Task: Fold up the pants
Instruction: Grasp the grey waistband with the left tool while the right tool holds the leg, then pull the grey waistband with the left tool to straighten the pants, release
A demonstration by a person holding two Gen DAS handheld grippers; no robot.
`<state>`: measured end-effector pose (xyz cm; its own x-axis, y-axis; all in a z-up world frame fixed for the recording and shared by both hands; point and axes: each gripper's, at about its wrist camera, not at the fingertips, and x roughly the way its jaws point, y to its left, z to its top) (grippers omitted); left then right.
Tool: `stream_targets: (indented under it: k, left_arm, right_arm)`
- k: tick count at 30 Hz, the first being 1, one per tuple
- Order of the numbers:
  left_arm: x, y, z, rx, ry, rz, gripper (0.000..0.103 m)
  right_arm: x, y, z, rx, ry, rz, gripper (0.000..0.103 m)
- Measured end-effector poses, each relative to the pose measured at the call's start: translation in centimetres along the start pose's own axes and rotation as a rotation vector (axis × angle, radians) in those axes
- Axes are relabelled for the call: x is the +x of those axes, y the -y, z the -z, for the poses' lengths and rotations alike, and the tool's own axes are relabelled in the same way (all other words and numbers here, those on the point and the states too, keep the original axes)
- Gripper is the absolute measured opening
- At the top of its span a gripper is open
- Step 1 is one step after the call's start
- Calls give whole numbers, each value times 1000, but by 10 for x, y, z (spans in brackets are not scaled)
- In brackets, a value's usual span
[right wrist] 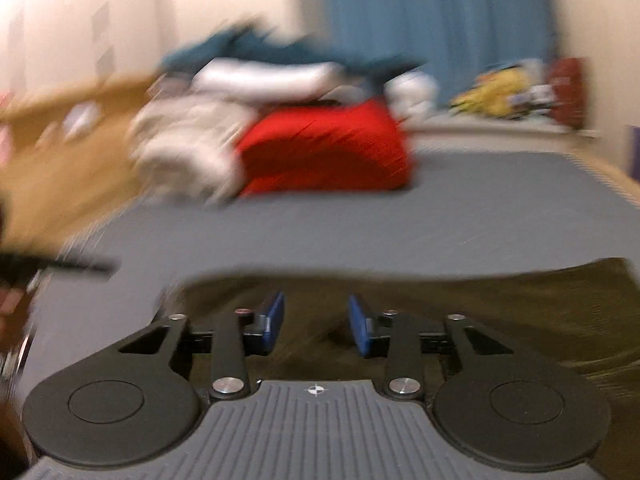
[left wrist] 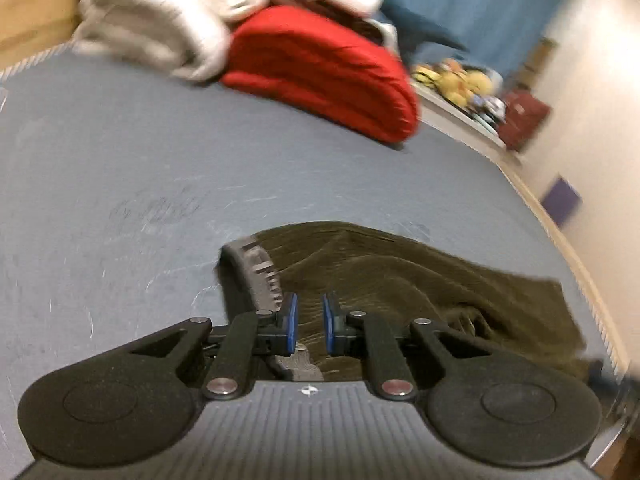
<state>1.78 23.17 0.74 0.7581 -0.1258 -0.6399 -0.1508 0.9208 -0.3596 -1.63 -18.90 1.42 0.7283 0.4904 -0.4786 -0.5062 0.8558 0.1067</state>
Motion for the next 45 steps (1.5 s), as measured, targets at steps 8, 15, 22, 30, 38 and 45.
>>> stream_targets:
  k: [8,15,22,30,38,45]
  left_arm:
    - [41,-38,-9,-75,-64,-19,18]
    - [101,-55,-5,-151,-163,-42,66]
    - [147,-49,1,-121,-218,-63,73]
    - [167,-32,3,-21,-139,-108,70]
    - [151,-30,-10,-15,-117,-74,28]
    - [109,-25,-24,54,15,-126,25]
  right_arm:
    - [22,-104,47,-333,-157,-211,35]
    - [45,-139,79,-494,-242,-328,54]
    - [63,-142,92,-659,-283,-316,61]
    - [75,-142,102,-699,-307,-312,32]
    - [72,-146,92,-715,-284,-341,13]
    - [61,-154,72,-699,-236,-455,10]
